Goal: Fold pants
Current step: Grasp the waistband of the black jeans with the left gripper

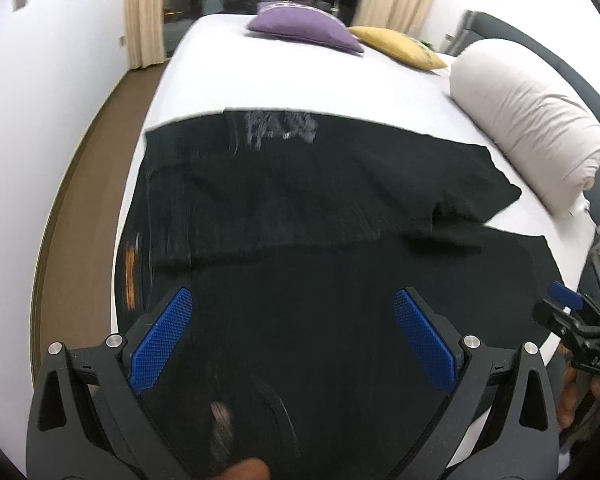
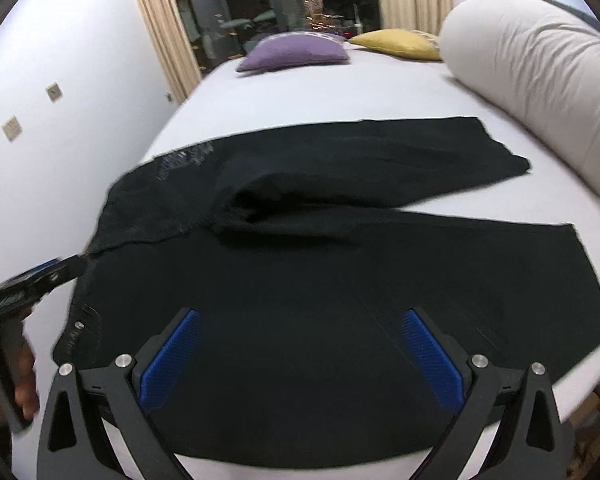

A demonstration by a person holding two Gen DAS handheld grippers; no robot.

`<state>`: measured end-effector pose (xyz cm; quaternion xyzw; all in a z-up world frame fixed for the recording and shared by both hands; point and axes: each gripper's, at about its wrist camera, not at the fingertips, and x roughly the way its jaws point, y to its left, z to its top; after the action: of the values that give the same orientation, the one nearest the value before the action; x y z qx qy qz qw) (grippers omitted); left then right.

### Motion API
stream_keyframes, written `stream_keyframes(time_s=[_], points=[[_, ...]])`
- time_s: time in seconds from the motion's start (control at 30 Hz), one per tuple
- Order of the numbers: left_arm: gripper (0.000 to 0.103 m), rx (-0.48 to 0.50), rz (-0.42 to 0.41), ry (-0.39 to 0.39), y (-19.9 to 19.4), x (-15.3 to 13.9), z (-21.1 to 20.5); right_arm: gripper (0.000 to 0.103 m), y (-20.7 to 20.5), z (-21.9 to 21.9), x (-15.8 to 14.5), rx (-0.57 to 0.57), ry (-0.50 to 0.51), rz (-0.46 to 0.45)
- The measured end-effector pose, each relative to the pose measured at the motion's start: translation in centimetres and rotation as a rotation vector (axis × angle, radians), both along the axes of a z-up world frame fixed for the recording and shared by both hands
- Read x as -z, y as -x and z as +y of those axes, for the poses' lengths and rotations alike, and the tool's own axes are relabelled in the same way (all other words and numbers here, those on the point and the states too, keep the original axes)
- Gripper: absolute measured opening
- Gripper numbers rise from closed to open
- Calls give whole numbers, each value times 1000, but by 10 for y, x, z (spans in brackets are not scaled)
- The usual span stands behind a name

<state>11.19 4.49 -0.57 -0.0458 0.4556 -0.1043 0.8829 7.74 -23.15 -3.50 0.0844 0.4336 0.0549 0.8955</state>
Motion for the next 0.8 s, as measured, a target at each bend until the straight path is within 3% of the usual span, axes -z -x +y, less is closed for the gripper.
stream_keyframes(time_s=[0.17, 0.27, 0.43, 0.57, 0.7, 0.8], points=[[103, 71, -59, -94, -82, -20, 16, 92, -15, -5, 2, -131, -8, -42], [103, 132, -24, -109, -145, -15, 28, 77, -28, -10, 10, -227, -41, -19], [101, 249, 69, -175, -230, 12, 40, 76, -45, -27, 20, -277, -135, 1], [77, 373, 182, -203, -274, 43, 39, 76, -57, -32, 27, -319, -150, 17], [77, 473, 263, -221, -295, 66, 33, 76, -72, -29, 34, -369, -150, 40], [76, 497, 286, -226, -301, 69, 38, 74, -79, -25, 36, -392, -150, 50]])
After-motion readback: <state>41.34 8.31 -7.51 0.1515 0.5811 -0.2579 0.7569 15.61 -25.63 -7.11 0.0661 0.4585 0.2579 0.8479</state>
